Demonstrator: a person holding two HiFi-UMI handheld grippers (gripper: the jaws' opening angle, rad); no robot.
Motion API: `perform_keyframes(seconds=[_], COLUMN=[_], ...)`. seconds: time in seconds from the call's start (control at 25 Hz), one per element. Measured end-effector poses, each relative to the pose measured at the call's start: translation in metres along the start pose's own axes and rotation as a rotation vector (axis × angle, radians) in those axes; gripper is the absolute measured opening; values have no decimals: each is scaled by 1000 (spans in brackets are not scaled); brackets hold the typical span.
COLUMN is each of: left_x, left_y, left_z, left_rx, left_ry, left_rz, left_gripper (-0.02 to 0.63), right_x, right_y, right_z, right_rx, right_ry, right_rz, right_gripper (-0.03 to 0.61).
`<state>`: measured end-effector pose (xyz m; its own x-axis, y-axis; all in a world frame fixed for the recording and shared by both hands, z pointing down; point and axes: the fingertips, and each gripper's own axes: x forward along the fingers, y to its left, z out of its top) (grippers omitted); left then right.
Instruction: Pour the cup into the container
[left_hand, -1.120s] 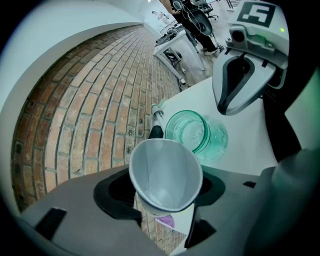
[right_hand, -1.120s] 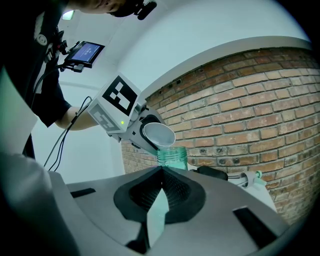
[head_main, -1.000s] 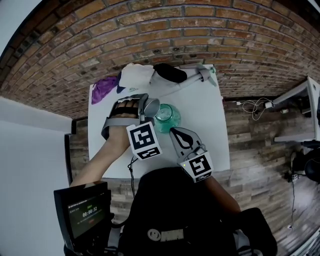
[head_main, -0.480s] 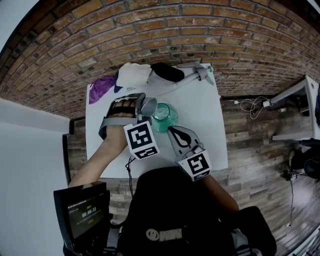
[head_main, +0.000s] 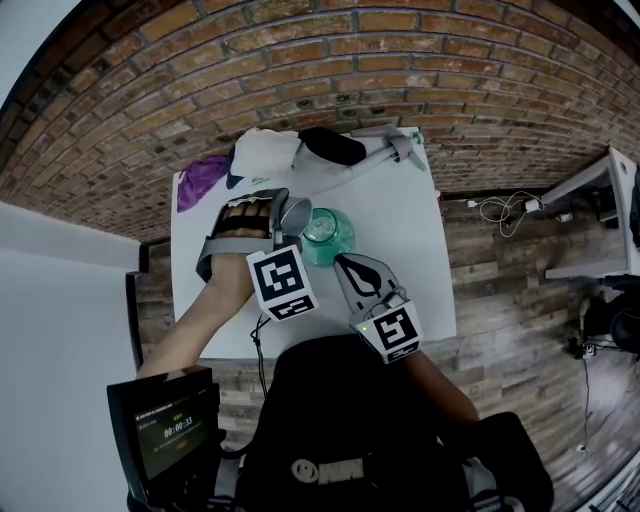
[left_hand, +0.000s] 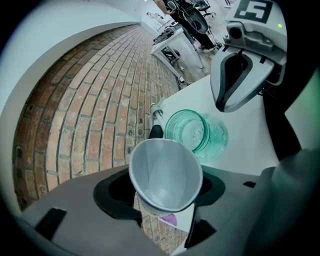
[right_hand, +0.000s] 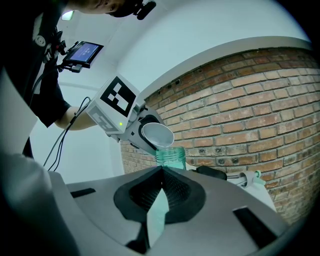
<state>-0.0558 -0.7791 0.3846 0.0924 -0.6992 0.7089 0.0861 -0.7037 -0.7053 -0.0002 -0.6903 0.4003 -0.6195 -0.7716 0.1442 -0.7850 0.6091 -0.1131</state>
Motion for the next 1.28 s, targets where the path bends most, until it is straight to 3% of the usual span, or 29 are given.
perform_keyframes(seconds=[1.28], left_x=[0], left_y=[0], left_z=[0], left_rx=[44], left_ry=[18], left_rz=[26], left_gripper=[290], right_x=[1], right_y=[0], right_z=[0], right_rx=[-1], right_ry=[-2], right_rz=[3], right_gripper=[3])
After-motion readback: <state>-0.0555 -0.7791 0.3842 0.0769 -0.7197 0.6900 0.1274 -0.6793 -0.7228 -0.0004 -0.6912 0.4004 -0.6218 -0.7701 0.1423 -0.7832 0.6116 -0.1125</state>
